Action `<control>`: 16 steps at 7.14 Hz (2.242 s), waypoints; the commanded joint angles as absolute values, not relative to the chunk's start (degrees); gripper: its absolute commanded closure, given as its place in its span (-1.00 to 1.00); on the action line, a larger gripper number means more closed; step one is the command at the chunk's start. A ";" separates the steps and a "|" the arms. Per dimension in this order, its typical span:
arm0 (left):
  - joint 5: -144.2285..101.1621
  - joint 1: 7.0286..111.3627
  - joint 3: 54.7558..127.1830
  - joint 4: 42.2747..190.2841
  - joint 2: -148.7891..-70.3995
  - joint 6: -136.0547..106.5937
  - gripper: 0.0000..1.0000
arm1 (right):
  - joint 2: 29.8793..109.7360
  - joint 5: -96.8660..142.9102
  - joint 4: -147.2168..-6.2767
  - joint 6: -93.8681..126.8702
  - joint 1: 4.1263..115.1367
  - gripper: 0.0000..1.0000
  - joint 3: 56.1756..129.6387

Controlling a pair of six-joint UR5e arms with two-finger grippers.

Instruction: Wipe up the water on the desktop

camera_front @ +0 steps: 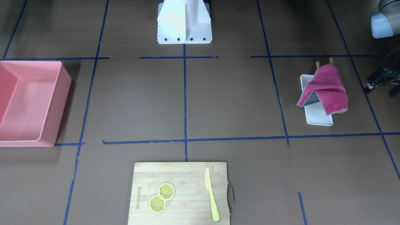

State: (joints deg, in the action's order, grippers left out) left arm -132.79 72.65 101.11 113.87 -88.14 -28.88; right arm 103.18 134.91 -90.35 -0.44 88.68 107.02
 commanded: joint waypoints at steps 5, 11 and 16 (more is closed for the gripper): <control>-131.75 64.42 104.24 114.35 -86.84 -36.30 -0.43 | 103.18 134.83 -90.35 -0.44 88.68 -1.00 107.05; -131.66 63.72 104.24 114.26 -86.75 -36.30 0.65 | 103.18 134.82 -90.35 -0.44 88.68 -1.00 107.05; -132.19 63.90 108.00 110.51 -86.66 -36.12 1.00 | 103.10 134.91 -90.35 -0.44 88.68 -1.00 107.14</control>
